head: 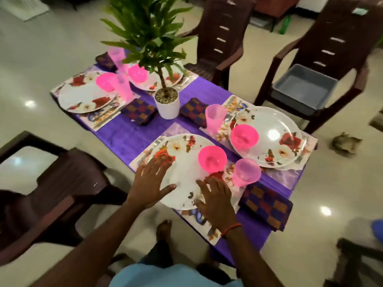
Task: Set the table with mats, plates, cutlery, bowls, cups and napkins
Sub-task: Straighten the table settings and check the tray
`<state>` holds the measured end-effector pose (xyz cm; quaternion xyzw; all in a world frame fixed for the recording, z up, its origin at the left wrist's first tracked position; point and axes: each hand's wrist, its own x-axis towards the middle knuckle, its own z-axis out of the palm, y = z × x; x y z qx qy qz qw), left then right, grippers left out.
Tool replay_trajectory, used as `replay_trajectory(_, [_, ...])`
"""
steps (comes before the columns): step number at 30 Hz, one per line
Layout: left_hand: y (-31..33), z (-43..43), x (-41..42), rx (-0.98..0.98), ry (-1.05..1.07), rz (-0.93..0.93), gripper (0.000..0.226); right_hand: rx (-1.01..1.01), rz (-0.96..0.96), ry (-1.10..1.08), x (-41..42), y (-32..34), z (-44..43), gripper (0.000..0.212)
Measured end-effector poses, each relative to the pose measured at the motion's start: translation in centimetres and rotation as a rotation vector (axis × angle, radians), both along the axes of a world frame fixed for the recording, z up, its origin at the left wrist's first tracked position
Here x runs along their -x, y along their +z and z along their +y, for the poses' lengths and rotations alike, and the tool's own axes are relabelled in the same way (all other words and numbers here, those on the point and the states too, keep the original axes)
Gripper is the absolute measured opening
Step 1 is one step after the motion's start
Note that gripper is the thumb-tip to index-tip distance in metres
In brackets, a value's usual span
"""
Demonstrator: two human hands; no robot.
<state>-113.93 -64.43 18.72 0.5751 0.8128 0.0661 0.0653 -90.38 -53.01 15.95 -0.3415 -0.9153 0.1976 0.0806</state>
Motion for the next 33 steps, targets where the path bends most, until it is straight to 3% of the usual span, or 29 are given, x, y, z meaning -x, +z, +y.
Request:
replay_trajectory(5, [0.5,-3.9,-3.3,0.079,0.175,0.028,0.086,-0.025,-0.005,0.119,0.0,0.4,0.3,0.06])
replay_trajectory(16, [2.9,-10.5,-9.9,0.017,0.422,-0.001,0.089,-0.11,0.0,0.318,-1.2,2.5,-3.3,0.056])
replay_trajectory(33, [2.9,-23.6,-28.3,-0.087,0.431,-0.032,0.075,-0.196,-0.085,0.392,-18.0,8.0,-18.5,0.064])
